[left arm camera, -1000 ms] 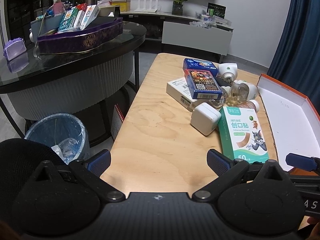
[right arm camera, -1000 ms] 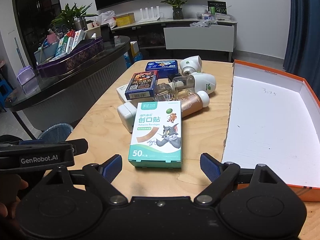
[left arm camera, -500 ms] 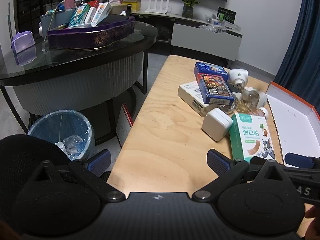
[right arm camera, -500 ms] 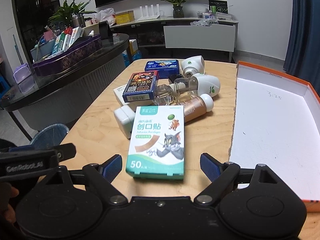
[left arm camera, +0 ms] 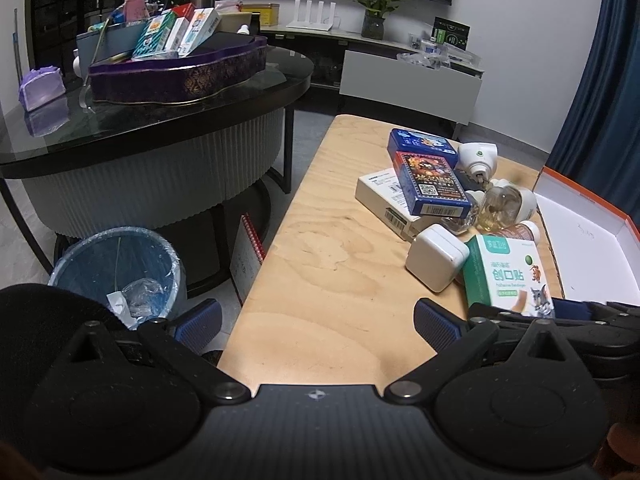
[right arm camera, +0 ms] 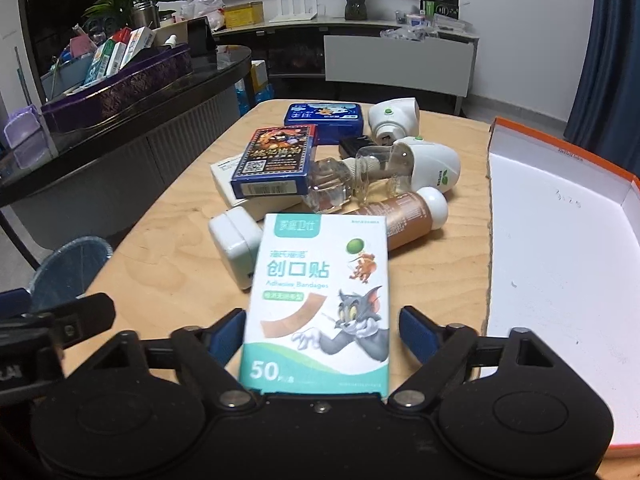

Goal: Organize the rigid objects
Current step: 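Grasp the green bandage box with the right tool while the left tool grasps the white charger, then carry the bandage box and white charger over the orange-rimmed tray with both tools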

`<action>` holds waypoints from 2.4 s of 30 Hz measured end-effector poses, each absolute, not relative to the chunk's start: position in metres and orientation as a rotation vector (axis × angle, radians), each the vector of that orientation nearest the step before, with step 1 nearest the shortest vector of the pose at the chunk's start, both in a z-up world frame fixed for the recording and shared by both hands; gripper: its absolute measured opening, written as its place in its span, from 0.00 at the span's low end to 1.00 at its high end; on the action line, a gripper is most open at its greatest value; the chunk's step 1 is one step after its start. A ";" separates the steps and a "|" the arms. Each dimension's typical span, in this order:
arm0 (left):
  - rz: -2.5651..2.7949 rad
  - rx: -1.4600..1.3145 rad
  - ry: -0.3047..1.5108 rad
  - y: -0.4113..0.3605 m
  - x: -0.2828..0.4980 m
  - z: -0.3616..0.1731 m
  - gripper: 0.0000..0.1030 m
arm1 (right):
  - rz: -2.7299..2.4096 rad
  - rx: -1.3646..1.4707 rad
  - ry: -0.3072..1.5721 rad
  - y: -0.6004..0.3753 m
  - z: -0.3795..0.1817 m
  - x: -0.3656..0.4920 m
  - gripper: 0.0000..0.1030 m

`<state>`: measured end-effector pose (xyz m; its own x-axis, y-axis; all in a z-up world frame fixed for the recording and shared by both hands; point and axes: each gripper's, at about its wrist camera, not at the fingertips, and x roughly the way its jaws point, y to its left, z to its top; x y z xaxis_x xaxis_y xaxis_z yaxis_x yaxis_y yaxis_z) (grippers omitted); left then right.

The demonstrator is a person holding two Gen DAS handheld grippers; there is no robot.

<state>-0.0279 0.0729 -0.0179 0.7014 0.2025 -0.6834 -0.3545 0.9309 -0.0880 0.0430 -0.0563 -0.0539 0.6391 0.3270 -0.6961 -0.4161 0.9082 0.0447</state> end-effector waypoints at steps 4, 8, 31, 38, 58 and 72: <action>0.285 -0.214 0.728 0.070 -0.023 -0.019 1.00 | 0.428 -0.050 0.756 -0.073 -0.047 0.043 0.81; 0.250 -0.225 0.710 0.062 -0.016 -0.019 1.00 | 0.415 -0.027 0.700 -0.090 -0.031 0.039 0.81; 0.316 -0.356 0.674 0.063 0.028 -0.037 1.00 | 0.396 0.075 0.612 -0.156 -0.021 0.034 0.81; 0.370 -0.316 0.647 0.075 0.007 -0.031 1.00 | 0.411 0.098 0.604 -0.160 -0.024 0.034 0.81; 0.155 -0.106 0.640 0.038 0.036 -0.042 0.28 | 0.367 0.121 0.587 -0.174 -0.021 0.035 0.81; 0.066 -0.140 0.522 0.015 0.015 0.001 0.28 | 0.328 0.140 0.531 -0.191 -0.003 0.024 0.81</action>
